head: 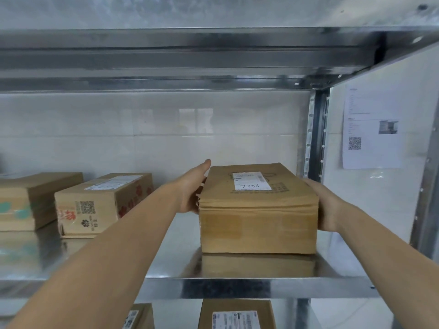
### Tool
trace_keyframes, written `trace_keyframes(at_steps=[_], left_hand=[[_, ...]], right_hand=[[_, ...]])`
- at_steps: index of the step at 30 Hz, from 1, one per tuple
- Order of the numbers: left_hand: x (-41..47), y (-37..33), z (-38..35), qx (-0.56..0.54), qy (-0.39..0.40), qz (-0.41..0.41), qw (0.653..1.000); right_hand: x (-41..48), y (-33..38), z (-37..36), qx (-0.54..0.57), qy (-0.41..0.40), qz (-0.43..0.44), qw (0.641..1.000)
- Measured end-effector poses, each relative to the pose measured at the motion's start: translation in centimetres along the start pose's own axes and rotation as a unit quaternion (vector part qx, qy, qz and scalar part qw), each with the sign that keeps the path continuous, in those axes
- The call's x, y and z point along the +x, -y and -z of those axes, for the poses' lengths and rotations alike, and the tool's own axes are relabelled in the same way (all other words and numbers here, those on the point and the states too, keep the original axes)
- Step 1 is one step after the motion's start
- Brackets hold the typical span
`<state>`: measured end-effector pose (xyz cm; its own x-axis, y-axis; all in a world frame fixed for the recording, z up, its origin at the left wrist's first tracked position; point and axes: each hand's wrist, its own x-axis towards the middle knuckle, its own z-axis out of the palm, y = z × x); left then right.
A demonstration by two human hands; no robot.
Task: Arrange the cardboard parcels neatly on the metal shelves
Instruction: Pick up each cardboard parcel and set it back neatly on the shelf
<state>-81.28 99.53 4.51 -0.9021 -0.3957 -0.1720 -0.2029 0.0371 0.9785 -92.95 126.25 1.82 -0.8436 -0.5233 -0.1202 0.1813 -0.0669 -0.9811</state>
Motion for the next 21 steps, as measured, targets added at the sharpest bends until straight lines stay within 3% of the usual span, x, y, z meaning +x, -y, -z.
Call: trace_keyframes(at_steps=[7, 11, 13, 17, 21], left_hand=[[0.4, 0.3, -1.2, 0.011, -0.025, -0.004, 1.000], [-0.3, 0.3, -1.0, 0.011, -0.019, -0.003, 1.000], [-0.6, -0.1, -0.8, 0.020, -0.031, -0.011, 0.999], [-1.6, -0.8, 0.5, 0.055, -0.089, -0.051, 0.993], [-3.2, -1.8, 2.1, 0.056, -0.110, -0.099, 0.987]], right_hand=[[0.7, -1.1, 0.1, 0.042, -0.025, 0.002, 0.999], [0.1, -0.1, -0.2, -0.013, -0.018, 0.024, 0.999], [0.6, 1.1, -0.1, -0.059, -0.066, 0.047, 0.995], [2.0, 4.4, -0.7, -0.185, -0.186, 0.182, 0.948], [0.2, 7.5, -5.4, -0.194, -0.140, 0.302, 0.923]])
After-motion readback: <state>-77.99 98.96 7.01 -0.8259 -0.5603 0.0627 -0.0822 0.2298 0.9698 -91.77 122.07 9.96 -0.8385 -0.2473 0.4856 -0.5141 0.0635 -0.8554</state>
